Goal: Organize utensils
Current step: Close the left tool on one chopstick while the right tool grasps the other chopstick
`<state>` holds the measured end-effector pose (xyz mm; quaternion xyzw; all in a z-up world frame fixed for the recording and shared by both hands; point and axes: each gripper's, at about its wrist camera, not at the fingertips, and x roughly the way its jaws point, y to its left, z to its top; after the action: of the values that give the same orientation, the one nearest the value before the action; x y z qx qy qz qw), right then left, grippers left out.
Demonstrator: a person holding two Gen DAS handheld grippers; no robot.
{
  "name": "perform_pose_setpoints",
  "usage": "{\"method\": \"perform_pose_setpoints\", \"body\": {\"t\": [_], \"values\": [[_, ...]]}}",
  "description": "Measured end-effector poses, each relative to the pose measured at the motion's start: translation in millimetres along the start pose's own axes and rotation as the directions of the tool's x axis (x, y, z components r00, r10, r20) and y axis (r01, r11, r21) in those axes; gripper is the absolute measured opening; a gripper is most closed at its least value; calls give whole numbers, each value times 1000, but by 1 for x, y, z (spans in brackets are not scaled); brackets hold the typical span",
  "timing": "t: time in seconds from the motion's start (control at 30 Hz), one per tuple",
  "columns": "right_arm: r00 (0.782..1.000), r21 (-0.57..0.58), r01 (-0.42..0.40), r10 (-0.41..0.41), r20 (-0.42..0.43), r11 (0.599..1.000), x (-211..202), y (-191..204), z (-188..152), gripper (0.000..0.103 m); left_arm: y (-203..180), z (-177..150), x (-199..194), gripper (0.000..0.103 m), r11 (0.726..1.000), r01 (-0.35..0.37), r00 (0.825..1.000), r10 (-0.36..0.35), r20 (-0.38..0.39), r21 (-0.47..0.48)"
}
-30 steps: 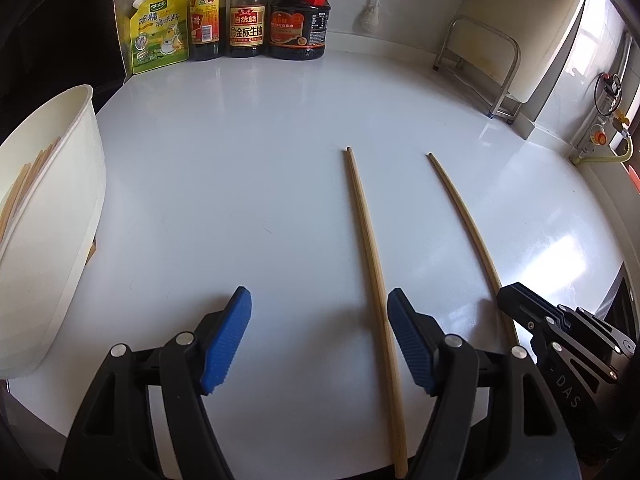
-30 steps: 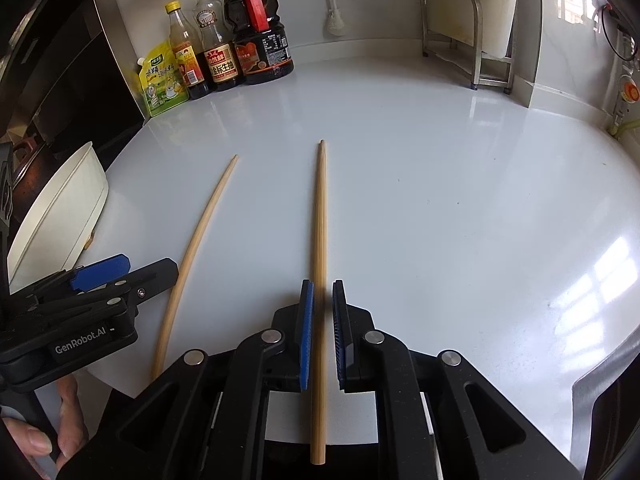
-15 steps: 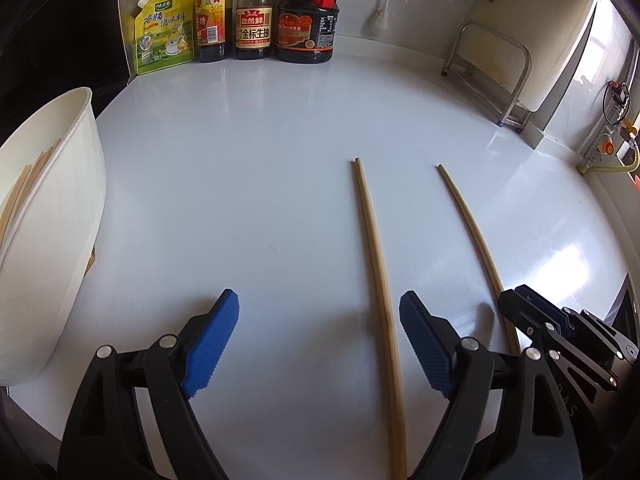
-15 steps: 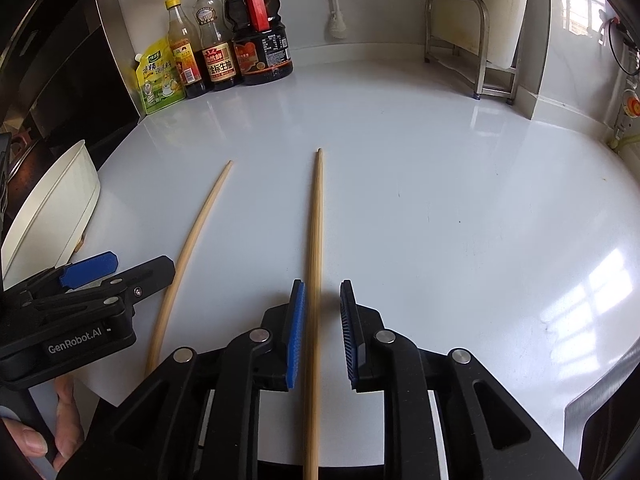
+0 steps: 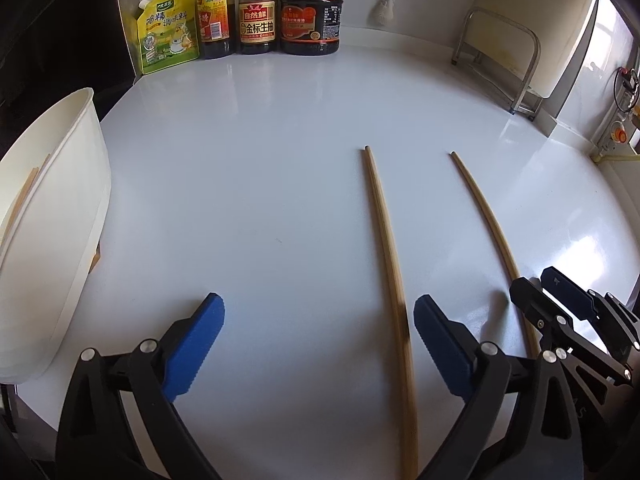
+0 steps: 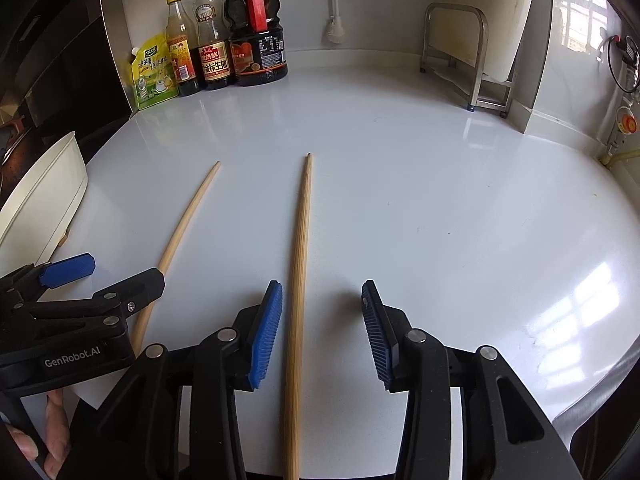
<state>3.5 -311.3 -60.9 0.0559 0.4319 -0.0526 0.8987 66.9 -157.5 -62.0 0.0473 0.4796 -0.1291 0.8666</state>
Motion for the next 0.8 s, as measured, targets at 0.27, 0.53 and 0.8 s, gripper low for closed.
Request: {"method": "perform_pose_setpoints", "body": {"t": [0.27, 0.53, 0.8], "values": [[999, -27, 36, -35, 18, 999, 1, 3, -2, 51, -1, -2, 2, 97, 999, -39, 999, 39, -4, 19], [999, -52, 32, -30, 31, 998, 0, 8, -5, 41, -5, -5, -4, 80, 999, -31, 999, 30, 31, 37], [1000, -103, 6, -4, 15, 995, -2, 21, -6, 7, -17, -5, -13, 7, 996, 43, 999, -45, 14, 82]]}}
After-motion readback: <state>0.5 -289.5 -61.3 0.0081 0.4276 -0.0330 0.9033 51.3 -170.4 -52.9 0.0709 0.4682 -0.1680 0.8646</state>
